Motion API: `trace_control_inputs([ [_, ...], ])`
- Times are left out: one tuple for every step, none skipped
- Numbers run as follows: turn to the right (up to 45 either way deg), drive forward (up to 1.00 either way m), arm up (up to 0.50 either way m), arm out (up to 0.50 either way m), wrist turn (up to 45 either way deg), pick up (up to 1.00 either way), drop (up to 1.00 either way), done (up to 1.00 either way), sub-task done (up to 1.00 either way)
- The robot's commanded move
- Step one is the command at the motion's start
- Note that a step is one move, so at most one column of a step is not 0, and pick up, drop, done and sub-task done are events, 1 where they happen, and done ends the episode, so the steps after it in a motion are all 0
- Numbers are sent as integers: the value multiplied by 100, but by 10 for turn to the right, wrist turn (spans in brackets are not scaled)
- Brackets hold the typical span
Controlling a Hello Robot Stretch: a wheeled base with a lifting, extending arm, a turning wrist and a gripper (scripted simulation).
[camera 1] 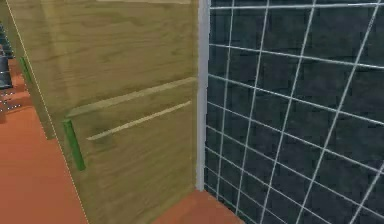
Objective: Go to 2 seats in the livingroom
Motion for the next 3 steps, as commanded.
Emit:
trace_control_inputs([
  [-420,0,0,0,0,0,0,0,0],
  [0,40,0,0,0,0,0,0,0],
  [-390,0,0,0,0,0,0,0,0],
])
